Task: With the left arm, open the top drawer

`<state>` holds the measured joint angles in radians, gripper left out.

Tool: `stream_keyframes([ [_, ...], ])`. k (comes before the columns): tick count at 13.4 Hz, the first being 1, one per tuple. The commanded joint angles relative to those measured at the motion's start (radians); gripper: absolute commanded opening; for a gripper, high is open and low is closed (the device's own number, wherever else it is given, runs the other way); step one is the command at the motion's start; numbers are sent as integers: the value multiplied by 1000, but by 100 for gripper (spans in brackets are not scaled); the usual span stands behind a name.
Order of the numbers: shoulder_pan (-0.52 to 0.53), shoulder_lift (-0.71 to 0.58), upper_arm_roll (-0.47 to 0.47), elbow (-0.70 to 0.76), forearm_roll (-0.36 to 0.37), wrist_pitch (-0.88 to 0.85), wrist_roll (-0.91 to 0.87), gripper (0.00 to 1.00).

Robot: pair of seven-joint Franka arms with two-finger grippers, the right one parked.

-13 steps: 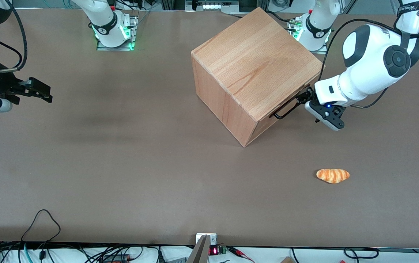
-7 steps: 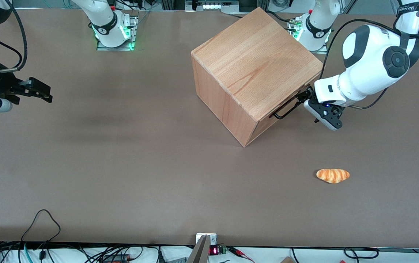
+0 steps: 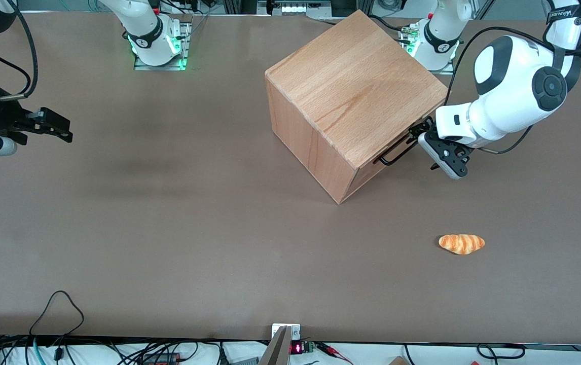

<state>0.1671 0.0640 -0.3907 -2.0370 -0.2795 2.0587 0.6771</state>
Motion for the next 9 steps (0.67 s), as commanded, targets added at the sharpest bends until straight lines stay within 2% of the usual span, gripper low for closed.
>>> stream_keyframes([
  [1, 6, 5, -2, -3, -29, -9, 45, 100],
  [9, 25, 59, 1, -2, -41, 1, 81, 100],
])
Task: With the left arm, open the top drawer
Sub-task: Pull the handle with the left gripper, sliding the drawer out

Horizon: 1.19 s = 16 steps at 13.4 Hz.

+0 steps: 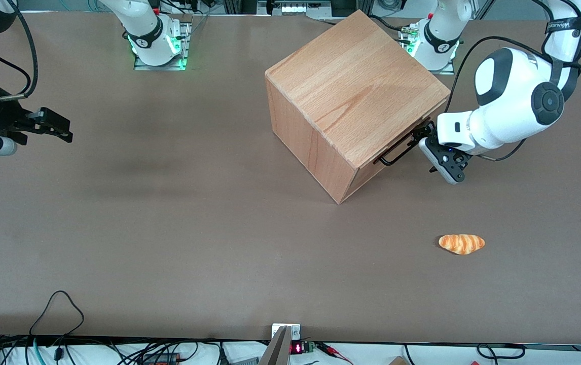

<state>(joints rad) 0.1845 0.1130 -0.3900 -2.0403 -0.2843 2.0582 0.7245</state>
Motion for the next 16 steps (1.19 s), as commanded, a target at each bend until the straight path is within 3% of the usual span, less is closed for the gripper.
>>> stream_keyframes([
  [1, 7, 17, 2, 2, -47, 3, 30, 100],
  [6, 32, 34, 11, 2, -50, 11, 18, 100],
  [16, 36, 56, 137, 15, -93, 60, 19, 100],
])
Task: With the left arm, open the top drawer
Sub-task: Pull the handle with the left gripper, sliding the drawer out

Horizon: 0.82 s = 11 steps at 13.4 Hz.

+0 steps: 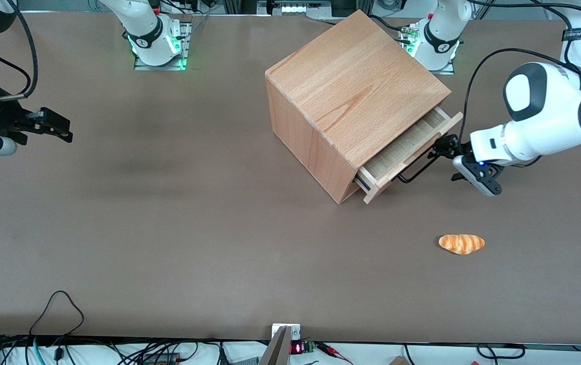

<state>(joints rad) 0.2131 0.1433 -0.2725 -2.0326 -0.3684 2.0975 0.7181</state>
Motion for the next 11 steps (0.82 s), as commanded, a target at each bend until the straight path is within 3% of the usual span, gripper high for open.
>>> stream_keyframes([
  [1, 8, 32, 35, 8, -9, 36, 27, 100],
  [11, 9, 47, 68, 94, -1, 65, 27, 100],
])
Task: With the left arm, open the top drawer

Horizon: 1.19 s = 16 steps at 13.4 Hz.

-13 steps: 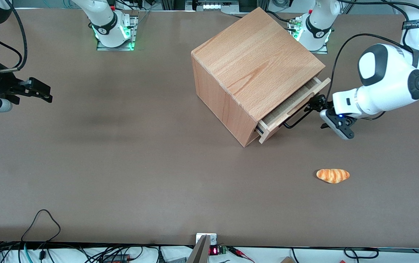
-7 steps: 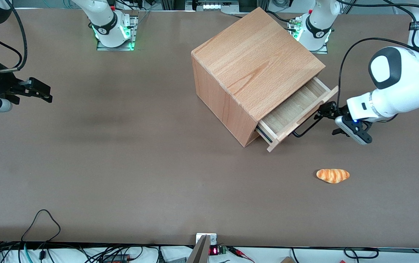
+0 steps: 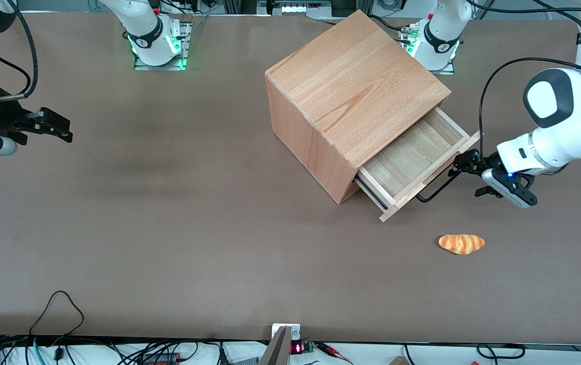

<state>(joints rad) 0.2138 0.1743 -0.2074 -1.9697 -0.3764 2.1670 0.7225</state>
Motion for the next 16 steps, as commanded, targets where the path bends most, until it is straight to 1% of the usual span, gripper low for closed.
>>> stream_keyframes([
  [1, 10, 16, 3, 31, 8, -4, 23, 100],
  [5, 10, 31, 23, 32, 8, -3, 50, 100],
  [8, 10, 60, 55, 66, 8, 0, 92, 100],
  [16, 9, 51, 63, 89, 10, 5, 87, 100],
])
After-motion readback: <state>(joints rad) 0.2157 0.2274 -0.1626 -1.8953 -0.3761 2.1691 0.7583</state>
